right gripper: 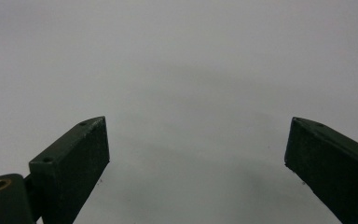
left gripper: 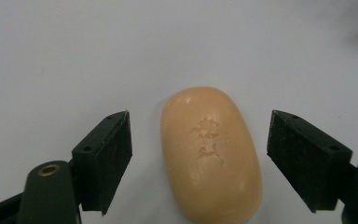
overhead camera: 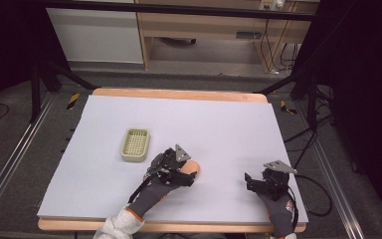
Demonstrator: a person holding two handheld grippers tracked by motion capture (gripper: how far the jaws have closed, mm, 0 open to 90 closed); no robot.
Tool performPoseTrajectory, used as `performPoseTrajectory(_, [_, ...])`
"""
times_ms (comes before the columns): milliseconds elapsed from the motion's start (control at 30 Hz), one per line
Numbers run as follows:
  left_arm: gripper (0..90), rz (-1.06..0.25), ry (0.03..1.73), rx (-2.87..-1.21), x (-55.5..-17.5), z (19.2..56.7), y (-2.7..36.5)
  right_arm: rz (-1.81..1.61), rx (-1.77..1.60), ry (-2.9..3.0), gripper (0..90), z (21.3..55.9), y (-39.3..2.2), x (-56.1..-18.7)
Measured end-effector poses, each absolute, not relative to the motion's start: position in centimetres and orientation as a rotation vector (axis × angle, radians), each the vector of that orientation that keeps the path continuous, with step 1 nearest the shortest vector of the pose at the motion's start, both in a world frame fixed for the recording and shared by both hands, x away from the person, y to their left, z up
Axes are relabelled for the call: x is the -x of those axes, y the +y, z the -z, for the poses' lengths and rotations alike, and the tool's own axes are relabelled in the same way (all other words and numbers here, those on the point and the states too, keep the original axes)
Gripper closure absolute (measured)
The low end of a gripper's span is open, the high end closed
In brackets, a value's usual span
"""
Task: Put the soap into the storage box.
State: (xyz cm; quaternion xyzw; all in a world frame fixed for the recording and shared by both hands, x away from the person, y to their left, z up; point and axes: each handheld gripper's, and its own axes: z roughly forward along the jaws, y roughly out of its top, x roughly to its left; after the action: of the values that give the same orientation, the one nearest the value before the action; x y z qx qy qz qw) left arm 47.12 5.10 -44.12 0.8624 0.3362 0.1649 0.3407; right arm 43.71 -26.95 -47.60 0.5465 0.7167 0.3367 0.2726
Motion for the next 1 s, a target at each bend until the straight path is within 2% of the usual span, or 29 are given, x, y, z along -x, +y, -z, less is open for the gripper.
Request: performPoseTrajectory(1000, [24.6, -0.355, 0.926, -2.306, -48.1, 46.7, 3.7, -0.901, -1.473, 1.934, 6.8, 47.6, -26.7, -43.8])
